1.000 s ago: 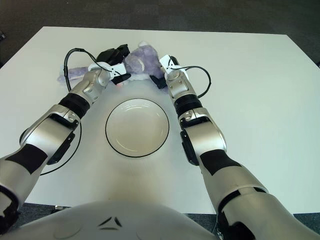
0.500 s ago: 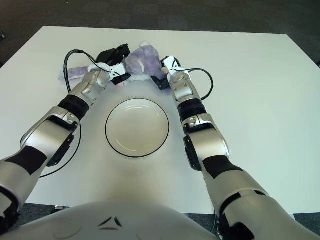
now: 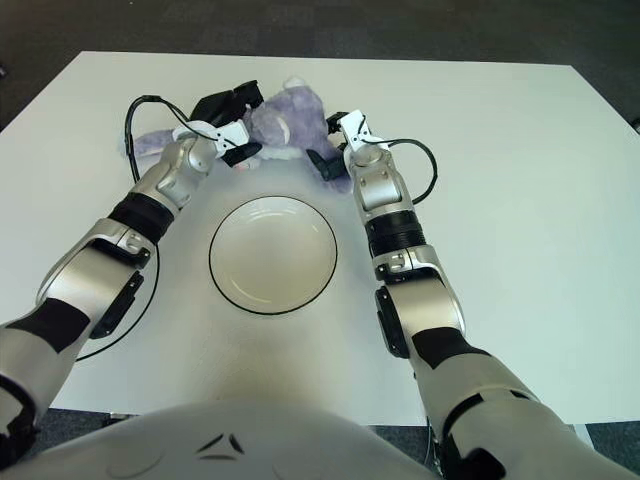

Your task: Put the doll into the plate.

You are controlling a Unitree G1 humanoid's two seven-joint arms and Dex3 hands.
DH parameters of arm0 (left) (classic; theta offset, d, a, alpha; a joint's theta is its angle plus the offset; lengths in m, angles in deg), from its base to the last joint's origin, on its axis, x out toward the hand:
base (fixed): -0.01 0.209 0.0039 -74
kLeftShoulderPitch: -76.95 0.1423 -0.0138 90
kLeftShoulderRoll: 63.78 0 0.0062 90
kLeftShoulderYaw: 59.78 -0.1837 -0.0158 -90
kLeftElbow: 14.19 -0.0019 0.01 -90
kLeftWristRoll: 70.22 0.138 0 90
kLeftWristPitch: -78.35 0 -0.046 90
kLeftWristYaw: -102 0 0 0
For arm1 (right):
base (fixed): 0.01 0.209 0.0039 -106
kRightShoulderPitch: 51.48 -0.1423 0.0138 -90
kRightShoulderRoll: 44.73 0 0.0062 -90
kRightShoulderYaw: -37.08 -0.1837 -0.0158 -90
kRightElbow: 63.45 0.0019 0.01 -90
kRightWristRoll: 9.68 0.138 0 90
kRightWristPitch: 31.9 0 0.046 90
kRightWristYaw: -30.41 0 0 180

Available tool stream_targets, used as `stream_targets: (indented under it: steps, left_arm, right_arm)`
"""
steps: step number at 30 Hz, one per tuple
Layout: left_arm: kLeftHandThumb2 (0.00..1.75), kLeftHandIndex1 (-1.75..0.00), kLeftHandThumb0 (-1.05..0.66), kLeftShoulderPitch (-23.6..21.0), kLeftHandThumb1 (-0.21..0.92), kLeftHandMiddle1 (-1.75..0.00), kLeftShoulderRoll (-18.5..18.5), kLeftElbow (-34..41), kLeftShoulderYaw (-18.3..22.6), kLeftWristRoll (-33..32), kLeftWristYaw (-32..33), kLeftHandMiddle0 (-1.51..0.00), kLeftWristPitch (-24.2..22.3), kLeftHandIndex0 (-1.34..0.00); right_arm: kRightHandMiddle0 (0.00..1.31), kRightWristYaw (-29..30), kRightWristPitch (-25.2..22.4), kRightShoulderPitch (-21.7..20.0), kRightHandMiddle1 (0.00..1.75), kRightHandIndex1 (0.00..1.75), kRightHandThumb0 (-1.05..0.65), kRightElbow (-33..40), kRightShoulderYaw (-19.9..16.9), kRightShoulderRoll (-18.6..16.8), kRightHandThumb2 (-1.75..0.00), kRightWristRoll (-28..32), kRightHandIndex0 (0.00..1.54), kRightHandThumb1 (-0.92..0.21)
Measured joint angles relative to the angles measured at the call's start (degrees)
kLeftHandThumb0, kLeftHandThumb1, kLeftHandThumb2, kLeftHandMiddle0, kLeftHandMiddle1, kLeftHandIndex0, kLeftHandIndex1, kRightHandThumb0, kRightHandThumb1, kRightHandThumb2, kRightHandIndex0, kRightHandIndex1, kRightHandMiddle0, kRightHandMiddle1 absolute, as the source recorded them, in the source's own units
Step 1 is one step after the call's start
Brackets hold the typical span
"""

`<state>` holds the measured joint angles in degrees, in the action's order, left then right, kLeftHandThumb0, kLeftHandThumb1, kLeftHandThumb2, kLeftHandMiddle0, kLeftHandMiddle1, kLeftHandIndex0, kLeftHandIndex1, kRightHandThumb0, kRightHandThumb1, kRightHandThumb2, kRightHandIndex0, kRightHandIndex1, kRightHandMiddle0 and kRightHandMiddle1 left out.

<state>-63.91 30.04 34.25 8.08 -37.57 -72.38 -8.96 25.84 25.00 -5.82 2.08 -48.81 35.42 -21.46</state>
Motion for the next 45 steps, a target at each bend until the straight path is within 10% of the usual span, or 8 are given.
stream_targets:
  steps: [45]
  left_arm:
    - [1.62, -1.75, 0.0, 4.28, 0.01, -1.62, -4.36, 20.64, 2.02, 1.61, -3.38, -0.86, -1.08, -0.64]
  right_arm:
    - [0.62, -3.84, -17.88, 4.4, 1.75, 1.6, 0.0, 29.19, -1.6, 2.61, -1.62, 3.59, 0.89, -0.01]
